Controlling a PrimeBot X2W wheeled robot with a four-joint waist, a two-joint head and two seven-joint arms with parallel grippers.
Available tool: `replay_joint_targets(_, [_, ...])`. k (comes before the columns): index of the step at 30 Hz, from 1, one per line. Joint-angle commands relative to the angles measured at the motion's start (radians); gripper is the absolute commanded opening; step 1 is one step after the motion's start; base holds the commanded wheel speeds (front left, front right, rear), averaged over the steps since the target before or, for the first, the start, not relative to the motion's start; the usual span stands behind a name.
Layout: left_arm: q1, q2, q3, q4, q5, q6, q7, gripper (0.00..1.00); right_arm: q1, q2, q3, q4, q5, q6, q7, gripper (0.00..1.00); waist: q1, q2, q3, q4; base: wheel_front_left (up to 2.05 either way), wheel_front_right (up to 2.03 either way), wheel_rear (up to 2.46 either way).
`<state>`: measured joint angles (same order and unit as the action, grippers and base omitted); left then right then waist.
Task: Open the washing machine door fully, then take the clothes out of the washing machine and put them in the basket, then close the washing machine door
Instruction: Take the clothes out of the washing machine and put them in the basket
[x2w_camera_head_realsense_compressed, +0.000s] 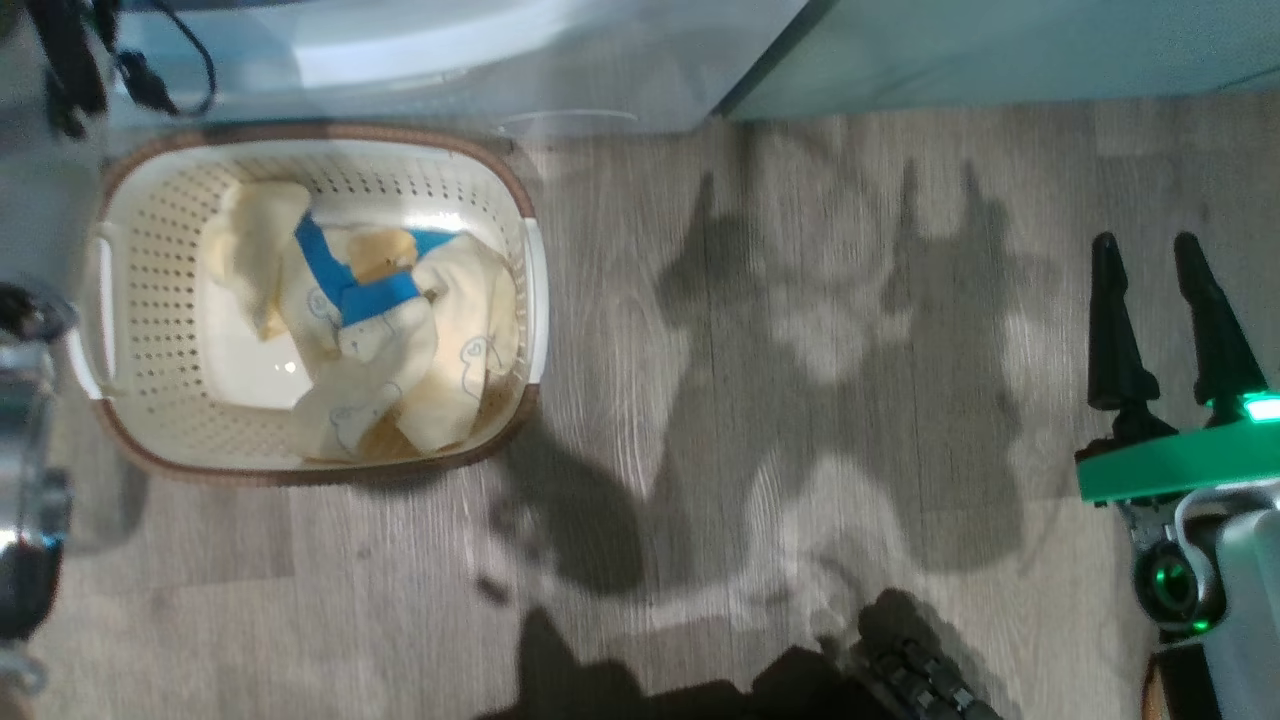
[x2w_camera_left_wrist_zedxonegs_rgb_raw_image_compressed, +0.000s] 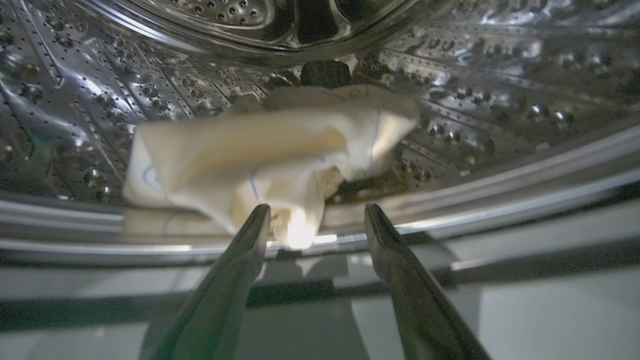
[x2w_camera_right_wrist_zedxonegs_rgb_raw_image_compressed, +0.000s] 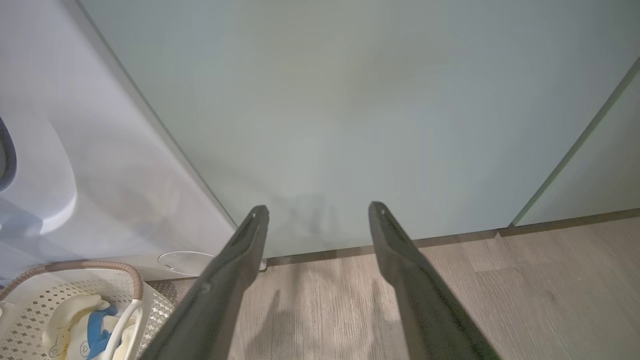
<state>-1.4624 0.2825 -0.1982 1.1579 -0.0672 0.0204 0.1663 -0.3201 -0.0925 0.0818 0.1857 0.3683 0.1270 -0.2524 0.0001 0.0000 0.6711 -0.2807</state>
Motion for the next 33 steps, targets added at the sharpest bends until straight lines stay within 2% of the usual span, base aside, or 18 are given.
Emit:
replay_joint_targets(1, [-0.038,0.048,0.005,-0.022,0.008,0.001,-0.006,1.0,0.002,-0.02,0.017,-0.029,-0.001,0.004,-0.009,1.0,-0.0001,0.0,0.018,-0.007,0.0,0.0,0.0])
replay_joint_targets(7, [-0.124,0.048,-0.022,0.033,0.024,0.003,-0.022,1.0,-0.016,-0.024,0.016,-0.037,-0.004,0.004,-0.009,1.0,-0.0001,0.0,0.068,-0.004,0.0,0.0,0.0])
replay_joint_targets(13, [-0.18,0.047,-0.051,0.081,0.041,0.023,0.001,1.0,-0.03,-0.021,0.019,-0.042,-0.003,0.004,-0.009,1.0,-0.0001,0.0,0.102,-0.002,0.0,0.0,0.0])
replay_joint_targets(21, [-0.183,0.068,-0.076,0.112,0.056,0.07,0.028,1.0,-0.044,-0.017,0.027,-0.041,-0.003,0.004,-0.009,1.0,-0.0001,0.0,0.12,-0.016,0.0,0.0,0.0])
replay_joint_targets(22, [-0.184,0.069,-0.076,0.114,0.054,0.073,0.022,0.93,-0.045,-0.017,0.026,-0.042,-0.003,0.004,-0.009,1.0,-0.0001,0.0,0.121,-0.017,0.0,0.0,0.0])
replay_joint_targets(24, [-0.185,0.069,-0.076,0.116,0.049,0.075,0.011,0.35,-0.043,-0.016,0.023,-0.043,-0.003,0.004,-0.009,1.0,-0.0001,0.0,0.123,-0.016,0.0,0.0,0.0])
replay_joint_targets(25, [-0.185,0.068,-0.075,0.116,0.045,0.074,0.003,0.0,-0.043,-0.015,0.021,-0.043,-0.004,0.004,-0.009,1.0,-0.0001,0.0,0.124,-0.016,0.0,0.0,0.0])
replay_joint_targets(33, [-0.174,0.053,-0.061,0.12,0.009,0.088,-0.08,0.0,-0.043,-0.017,0.014,-0.036,-0.008,0.004,-0.009,1.0,-0.0001,0.0,0.112,-0.005,0.0,0.0,0.0])
